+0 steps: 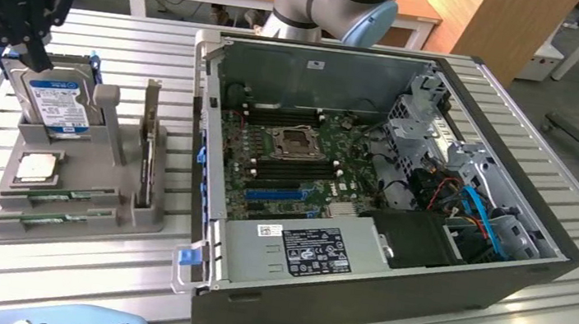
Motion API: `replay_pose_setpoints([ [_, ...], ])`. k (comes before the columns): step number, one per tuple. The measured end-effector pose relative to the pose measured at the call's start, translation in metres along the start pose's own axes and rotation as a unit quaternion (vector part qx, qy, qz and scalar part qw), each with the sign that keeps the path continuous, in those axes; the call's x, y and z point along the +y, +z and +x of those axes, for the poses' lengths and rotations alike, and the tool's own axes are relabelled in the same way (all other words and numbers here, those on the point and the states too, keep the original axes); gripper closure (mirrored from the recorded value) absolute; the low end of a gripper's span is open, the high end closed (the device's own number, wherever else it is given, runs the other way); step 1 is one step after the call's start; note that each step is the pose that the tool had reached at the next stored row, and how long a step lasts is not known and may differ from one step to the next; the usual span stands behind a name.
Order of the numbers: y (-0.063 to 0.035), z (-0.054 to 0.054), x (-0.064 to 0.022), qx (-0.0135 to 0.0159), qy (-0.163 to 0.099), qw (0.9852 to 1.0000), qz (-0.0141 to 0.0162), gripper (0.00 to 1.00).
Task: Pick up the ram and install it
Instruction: 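Pick up the ram and move it above insertion slot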
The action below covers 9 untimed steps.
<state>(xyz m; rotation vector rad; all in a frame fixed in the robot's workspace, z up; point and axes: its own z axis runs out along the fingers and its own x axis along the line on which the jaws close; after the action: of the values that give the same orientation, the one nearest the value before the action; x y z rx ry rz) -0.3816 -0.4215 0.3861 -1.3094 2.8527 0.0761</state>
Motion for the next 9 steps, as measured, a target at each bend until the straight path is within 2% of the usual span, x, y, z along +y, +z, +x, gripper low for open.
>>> replay_pose_setpoints([
  [5,0.0000,0.0000,0.0000,0.0022,-0.042,0.9991,-0.0006,0.90],
  [9,0.0000,0.0000,0.0000,0.0040,-0.076,0.9971,-0.0011,0.90],
])
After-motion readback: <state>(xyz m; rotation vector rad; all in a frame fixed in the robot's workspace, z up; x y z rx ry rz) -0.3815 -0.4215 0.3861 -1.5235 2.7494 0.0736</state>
